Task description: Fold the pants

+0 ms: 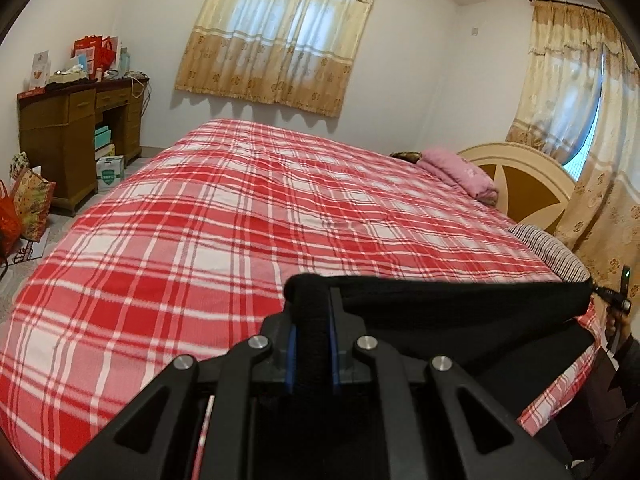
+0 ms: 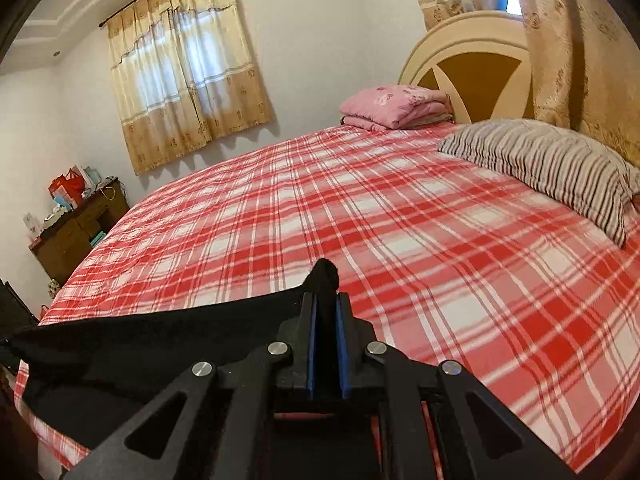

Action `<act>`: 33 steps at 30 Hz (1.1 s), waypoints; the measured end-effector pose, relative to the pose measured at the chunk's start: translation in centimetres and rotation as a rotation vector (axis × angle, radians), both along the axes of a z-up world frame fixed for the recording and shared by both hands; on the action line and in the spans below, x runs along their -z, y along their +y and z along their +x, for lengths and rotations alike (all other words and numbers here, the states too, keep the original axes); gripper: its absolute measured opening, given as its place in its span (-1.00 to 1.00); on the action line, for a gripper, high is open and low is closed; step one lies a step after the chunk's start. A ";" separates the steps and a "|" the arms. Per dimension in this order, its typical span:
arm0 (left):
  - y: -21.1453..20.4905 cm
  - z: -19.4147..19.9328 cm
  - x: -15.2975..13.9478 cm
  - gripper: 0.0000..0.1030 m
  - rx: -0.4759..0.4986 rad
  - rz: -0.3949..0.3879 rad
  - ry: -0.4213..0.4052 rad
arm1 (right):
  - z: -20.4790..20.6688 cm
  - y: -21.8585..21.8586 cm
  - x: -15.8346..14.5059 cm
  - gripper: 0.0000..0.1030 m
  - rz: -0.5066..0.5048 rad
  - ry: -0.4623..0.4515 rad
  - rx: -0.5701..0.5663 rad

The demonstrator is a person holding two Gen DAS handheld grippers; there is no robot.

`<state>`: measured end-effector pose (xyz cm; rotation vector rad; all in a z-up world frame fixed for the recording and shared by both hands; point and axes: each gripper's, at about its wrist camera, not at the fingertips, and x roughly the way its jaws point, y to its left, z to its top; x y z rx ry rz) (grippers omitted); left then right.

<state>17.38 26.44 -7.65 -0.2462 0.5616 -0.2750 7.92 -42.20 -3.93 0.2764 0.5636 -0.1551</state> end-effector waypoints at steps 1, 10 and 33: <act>0.2 -0.5 0.3 -0.75 0.005 -0.007 -0.006 | -0.3 -0.2 0.4 -0.83 0.008 0.005 0.000; 0.9 -3.6 3.2 -0.71 0.066 0.013 -0.008 | -3.0 -0.5 4.2 -0.83 0.008 0.105 -0.045; 5.0 -8.9 5.8 -0.17 -0.022 0.123 0.042 | -7.2 -1.5 5.3 -0.23 0.015 0.174 -0.046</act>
